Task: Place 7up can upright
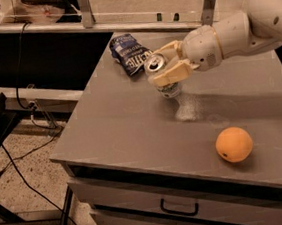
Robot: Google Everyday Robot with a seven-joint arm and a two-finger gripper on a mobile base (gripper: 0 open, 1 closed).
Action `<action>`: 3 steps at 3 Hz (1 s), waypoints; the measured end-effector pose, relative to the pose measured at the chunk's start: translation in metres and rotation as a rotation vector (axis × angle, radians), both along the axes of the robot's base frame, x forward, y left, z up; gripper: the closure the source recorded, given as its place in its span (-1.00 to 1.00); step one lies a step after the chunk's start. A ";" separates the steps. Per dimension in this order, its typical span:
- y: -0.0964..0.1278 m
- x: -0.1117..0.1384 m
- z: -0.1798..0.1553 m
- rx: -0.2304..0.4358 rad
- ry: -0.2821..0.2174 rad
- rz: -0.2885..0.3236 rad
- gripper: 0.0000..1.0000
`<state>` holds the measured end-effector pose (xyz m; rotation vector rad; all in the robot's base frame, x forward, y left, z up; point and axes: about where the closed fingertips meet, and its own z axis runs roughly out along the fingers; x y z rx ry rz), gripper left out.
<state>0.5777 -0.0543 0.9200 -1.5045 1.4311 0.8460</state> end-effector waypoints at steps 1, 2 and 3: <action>-0.004 -0.004 0.012 0.294 -0.013 0.086 1.00; -0.016 -0.008 0.025 0.476 0.007 0.110 1.00; -0.017 -0.009 0.029 0.508 0.014 0.115 1.00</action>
Offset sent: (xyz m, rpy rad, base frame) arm -0.0118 -0.0419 0.0388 0.6800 0.0380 0.1197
